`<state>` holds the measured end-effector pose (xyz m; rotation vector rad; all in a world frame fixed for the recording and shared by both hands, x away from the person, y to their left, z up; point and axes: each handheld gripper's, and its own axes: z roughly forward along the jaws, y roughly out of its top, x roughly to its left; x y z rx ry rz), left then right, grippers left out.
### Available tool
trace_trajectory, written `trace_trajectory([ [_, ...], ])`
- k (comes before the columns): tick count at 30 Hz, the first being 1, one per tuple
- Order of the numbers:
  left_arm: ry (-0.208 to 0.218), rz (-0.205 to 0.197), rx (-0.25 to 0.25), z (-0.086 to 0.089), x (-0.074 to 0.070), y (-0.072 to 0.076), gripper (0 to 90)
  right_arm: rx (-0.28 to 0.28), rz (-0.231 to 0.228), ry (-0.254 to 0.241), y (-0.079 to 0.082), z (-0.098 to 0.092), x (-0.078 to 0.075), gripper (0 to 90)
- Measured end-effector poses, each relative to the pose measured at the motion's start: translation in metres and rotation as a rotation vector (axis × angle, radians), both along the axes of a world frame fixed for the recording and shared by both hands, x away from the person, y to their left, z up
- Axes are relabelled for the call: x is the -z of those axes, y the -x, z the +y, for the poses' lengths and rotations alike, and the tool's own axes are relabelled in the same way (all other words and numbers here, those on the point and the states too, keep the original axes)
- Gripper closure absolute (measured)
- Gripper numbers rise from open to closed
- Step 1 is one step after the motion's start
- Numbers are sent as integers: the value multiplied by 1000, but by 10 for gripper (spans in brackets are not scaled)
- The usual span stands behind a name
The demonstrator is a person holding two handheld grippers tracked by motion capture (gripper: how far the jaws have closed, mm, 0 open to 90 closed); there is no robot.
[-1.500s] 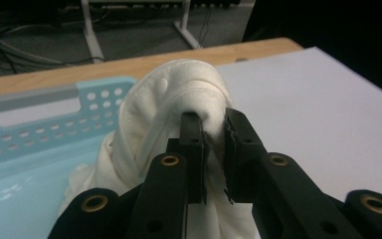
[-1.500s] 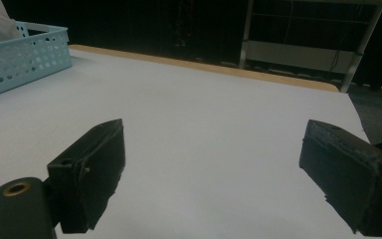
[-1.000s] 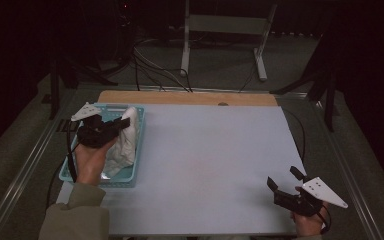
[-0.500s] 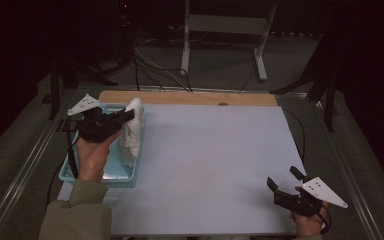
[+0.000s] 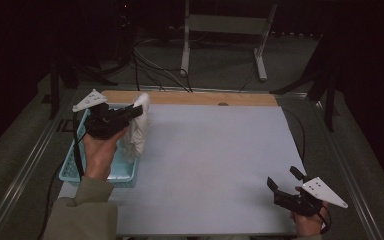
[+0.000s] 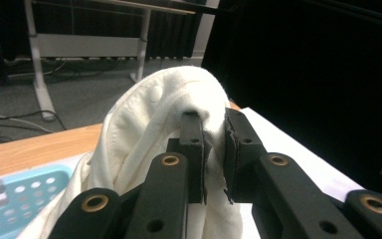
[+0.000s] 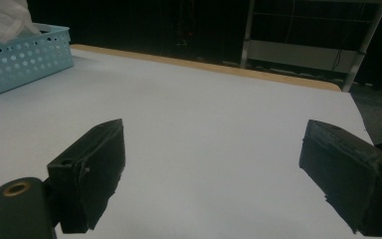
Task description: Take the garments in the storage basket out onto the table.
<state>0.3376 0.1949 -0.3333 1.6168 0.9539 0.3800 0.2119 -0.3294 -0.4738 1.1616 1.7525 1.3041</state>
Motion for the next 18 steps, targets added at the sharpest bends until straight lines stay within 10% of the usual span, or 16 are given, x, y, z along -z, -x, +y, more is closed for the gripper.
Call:
trace_trajectory([
  [18, 22, -6, 71, -28, -4, -4, 815, -1, 0, 0, 0, 0, 0, 109],
])
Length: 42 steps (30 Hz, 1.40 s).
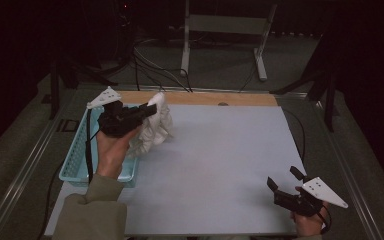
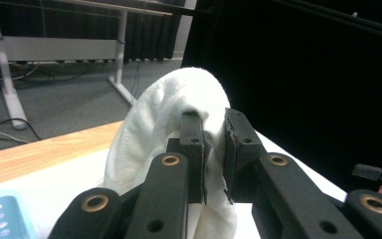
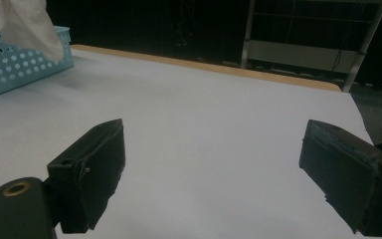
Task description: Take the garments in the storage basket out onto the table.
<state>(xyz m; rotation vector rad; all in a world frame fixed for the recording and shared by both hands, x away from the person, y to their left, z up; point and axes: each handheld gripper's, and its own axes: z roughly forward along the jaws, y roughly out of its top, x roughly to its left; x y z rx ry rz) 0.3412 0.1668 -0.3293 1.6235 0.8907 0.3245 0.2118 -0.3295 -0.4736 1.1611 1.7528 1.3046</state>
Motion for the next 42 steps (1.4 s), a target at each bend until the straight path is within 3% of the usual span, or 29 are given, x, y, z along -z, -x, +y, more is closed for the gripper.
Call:
trace_trajectory([
  [22, 3, -7, 69, -39, -2, -6, 815, -4, -1, -1, 0, 0, 0, 108],
  [42, -28, 0, 98, -54, 3, -8, 815, -5, -3, -1, 0, -1, 0, 109],
])
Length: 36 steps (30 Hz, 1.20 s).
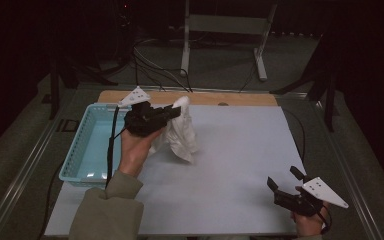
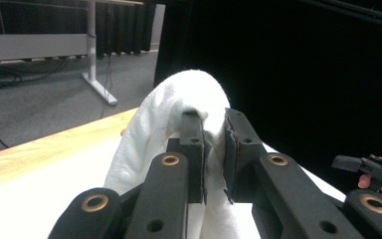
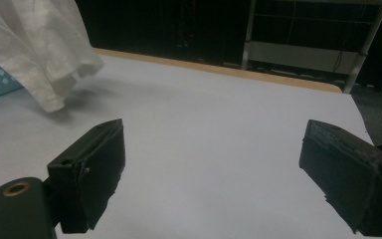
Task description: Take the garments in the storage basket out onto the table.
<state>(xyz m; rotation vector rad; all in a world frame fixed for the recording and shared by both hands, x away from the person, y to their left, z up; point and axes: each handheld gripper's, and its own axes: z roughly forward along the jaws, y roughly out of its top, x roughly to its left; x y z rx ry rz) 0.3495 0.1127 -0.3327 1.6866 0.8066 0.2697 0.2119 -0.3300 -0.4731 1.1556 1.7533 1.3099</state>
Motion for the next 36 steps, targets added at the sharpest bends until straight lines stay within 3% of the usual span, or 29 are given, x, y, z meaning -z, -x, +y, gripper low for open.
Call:
trace_trajectory([
  [24, 8, 15, 48, -27, 6, -7, 815, 1, -2, -3, 1, -1, 0, 109],
  [36, -10, 35, 85, -44, 19, -11, 813, 0, -1, -5, 1, -1, 0, 109],
])
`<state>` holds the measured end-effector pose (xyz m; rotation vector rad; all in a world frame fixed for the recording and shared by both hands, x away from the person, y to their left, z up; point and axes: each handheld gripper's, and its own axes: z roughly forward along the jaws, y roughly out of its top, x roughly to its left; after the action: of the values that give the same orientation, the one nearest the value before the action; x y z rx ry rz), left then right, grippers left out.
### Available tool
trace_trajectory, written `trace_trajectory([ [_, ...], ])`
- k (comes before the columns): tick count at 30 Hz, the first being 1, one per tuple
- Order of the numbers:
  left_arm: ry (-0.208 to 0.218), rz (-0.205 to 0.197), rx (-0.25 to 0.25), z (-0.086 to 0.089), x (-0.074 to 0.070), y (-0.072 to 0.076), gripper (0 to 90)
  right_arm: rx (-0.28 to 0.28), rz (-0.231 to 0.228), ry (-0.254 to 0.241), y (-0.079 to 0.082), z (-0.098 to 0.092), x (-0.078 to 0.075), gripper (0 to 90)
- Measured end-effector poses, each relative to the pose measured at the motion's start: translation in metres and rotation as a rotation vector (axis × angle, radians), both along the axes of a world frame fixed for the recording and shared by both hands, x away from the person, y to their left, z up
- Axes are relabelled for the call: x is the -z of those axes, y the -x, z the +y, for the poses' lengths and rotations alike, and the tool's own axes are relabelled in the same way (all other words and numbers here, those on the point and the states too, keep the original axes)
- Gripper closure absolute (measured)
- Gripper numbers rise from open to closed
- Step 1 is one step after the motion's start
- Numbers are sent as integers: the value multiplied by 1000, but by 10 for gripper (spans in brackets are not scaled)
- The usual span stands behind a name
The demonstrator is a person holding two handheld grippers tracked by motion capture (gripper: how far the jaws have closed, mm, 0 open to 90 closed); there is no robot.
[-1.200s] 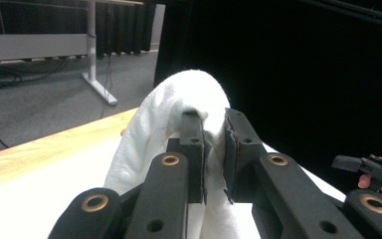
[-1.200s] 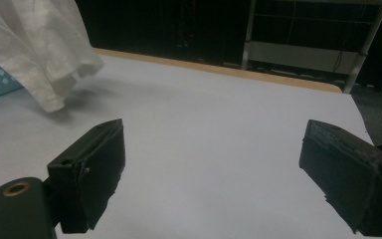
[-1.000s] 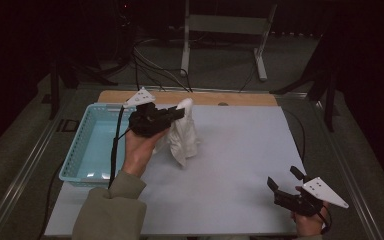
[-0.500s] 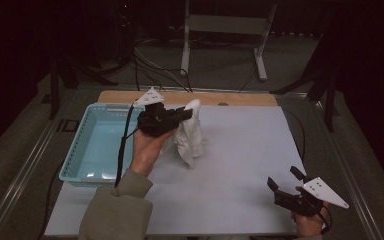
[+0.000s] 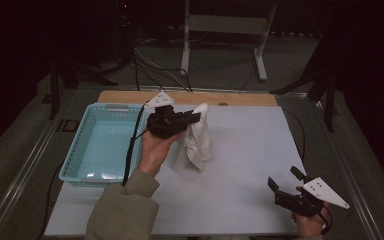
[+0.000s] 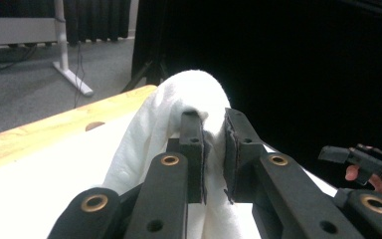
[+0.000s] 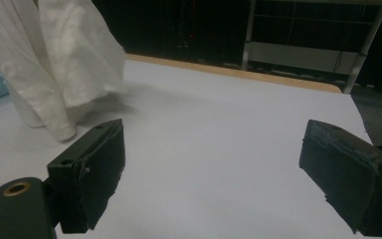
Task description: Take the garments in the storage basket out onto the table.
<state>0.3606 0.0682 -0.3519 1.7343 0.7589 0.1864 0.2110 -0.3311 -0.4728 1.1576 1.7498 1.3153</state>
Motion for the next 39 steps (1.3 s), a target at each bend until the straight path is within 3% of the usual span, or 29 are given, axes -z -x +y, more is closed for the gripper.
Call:
trace_trajectory([
  [12, 22, 46, 45, -10, 18, -5, 809, -1, -1, 0, 0, 0, 0, 109],
  [22, 29, 84, 49, -13, 36, -8, 804, 1, -3, 0, 1, -1, -1, 109],
  [39, -33, 110, 50, -23, 59, -7, 794, 1, -4, 1, 1, -1, -1, 109],
])
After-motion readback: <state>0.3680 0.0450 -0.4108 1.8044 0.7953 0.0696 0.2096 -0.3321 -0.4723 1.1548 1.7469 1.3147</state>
